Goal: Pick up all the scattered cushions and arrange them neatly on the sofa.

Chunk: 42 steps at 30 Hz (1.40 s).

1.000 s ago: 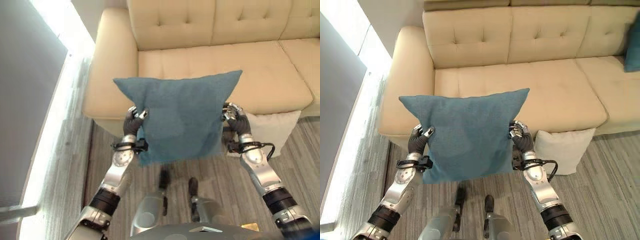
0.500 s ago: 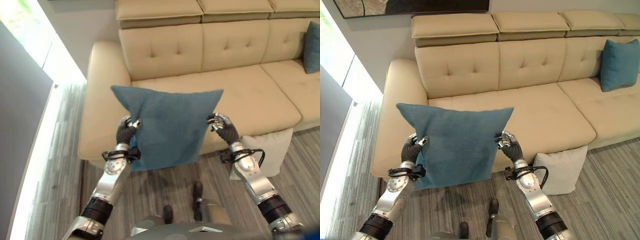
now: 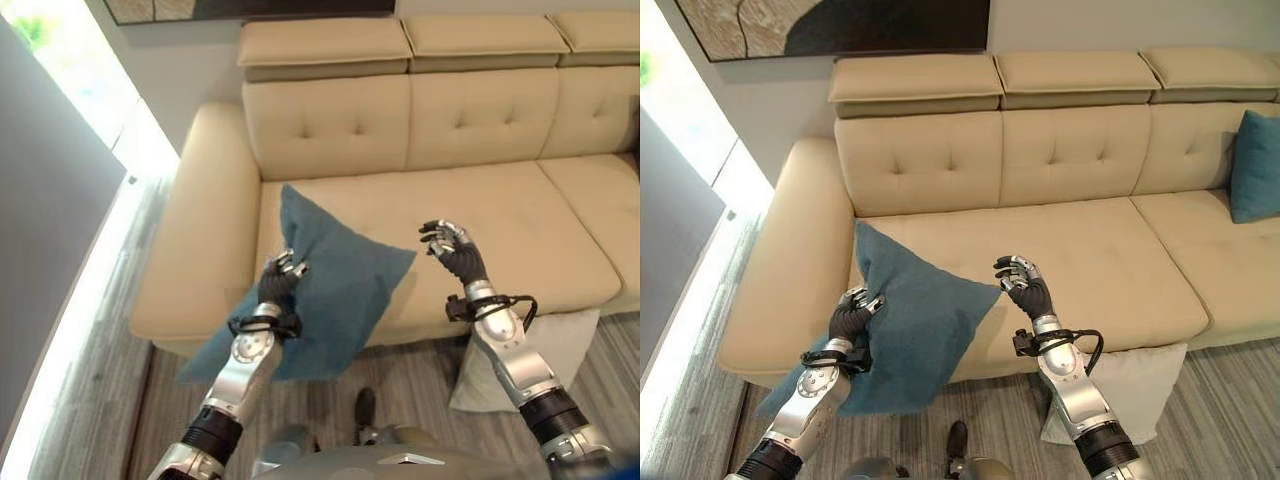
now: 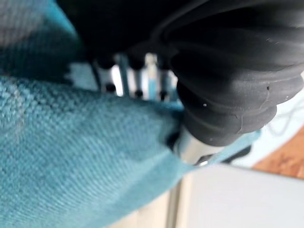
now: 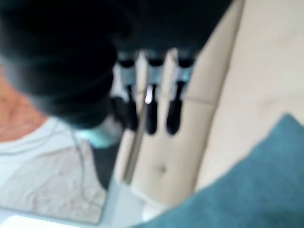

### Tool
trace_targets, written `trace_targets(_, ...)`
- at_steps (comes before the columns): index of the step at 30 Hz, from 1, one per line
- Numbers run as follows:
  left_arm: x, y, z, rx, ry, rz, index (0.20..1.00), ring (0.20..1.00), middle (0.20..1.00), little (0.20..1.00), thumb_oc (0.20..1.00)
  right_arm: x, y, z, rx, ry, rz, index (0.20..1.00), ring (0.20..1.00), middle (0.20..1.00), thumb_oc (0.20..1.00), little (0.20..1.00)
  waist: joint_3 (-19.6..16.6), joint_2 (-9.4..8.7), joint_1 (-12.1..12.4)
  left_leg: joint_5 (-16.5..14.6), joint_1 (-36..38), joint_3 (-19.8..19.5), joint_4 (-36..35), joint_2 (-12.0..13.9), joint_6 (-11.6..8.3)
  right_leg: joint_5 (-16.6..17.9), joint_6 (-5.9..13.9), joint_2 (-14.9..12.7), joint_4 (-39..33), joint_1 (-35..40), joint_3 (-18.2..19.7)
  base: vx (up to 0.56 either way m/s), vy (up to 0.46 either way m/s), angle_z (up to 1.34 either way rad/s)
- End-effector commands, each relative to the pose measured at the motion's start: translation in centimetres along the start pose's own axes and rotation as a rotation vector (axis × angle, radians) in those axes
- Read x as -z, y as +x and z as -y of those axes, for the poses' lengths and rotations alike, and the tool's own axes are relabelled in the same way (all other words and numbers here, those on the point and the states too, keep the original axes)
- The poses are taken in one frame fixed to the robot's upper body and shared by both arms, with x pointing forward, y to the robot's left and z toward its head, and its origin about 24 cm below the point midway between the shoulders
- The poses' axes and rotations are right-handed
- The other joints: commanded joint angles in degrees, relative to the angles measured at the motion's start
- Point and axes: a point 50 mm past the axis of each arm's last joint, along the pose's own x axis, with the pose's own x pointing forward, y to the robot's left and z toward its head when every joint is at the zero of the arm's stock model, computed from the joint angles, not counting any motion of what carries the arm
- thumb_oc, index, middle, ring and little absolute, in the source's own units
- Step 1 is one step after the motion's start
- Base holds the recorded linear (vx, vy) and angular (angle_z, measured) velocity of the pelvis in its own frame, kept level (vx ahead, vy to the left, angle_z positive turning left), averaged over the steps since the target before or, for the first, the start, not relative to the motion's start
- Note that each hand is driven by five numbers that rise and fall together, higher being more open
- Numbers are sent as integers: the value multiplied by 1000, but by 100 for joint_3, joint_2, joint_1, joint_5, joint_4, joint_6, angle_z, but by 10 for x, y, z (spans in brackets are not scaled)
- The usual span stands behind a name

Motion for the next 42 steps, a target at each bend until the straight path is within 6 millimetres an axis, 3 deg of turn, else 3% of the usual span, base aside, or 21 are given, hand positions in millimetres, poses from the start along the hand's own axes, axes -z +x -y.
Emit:
trace_targets(1, -69, 20, 26, 112, -73, 326, 200, 200, 200, 200, 200, 6, -5, 19, 87, -44, -3, 1000, 1000, 1000, 1000, 1000, -163, 184, 90, 1109, 9, -70, -833, 72, -61, -554, 841, -47, 445, 411, 256, 86, 44, -25)
trace_targets(6, -79, 14, 25, 141, -61, 372, 200, 200, 200, 200, 200, 44, -25, 34, 169, -115, -179, 1000, 1000, 1000, 1000, 1000, -403, 308, -32, 1183, 594, 62, -1425, 113, -56, -543, 837, -11, 242, 575, 327, 126, 59, -38)
trace_targets(15, -110, 12, 26, 174, -86, 494, 200, 200, 200, 200, 200, 79, -51, 48, 226, -151, -357, 1000, 1000, 1000, 1000, 1000, -428, 429, -168, 1015, 865, 195, -1425, 119, -21, -526, 873, -75, 78, 798, 375, 34, 9, -8)
trace_targets(23, -141, 7, 37, 261, -120, 619, 200, 200, 200, 200, 200, 109, -71, 46, 251, 67, -521, 1000, 1000, 1000, 1000, 1000, -429, 540, -264, 963, 936, 217, -1425, 127, -24, -555, 863, -100, 51, 841, 374, 0, 0, 0)
trace_targets(31, -160, -1, 44, 346, -204, 698, 200, 200, 200, 200, 200, 122, -74, 36, 317, 409, -563, 1000, 1000, 1000, 1000, 1000, -435, 618, -232, 963, 961, 187, -1425, 138, -62, -591, 852, -110, 21, 893, 286, 4, -9, 0)
trace_targets(36, -171, -8, 52, 418, -239, 744, 200, 200, 200, 200, 200, 121, -65, 36, 327, 451, -549, 1000, 1000, 1000, 1000, 1000, -444, 686, -190, 978, 968, 129, -1425, 133, -89, -611, 850, -130, 17, 933, 204, 1, -13, 7)
trace_targets(42, -181, -18, 59, 510, -284, 783, 200, 200, 200, 200, 200, 105, -44, 35, 298, 474, -460, 1000, 1000, 1000, 1000, 1000, -480, 721, -120, 984, 980, 81, -1425, 120, -96, -628, 856, -142, 17, 957, 149, -1, -7, 8)
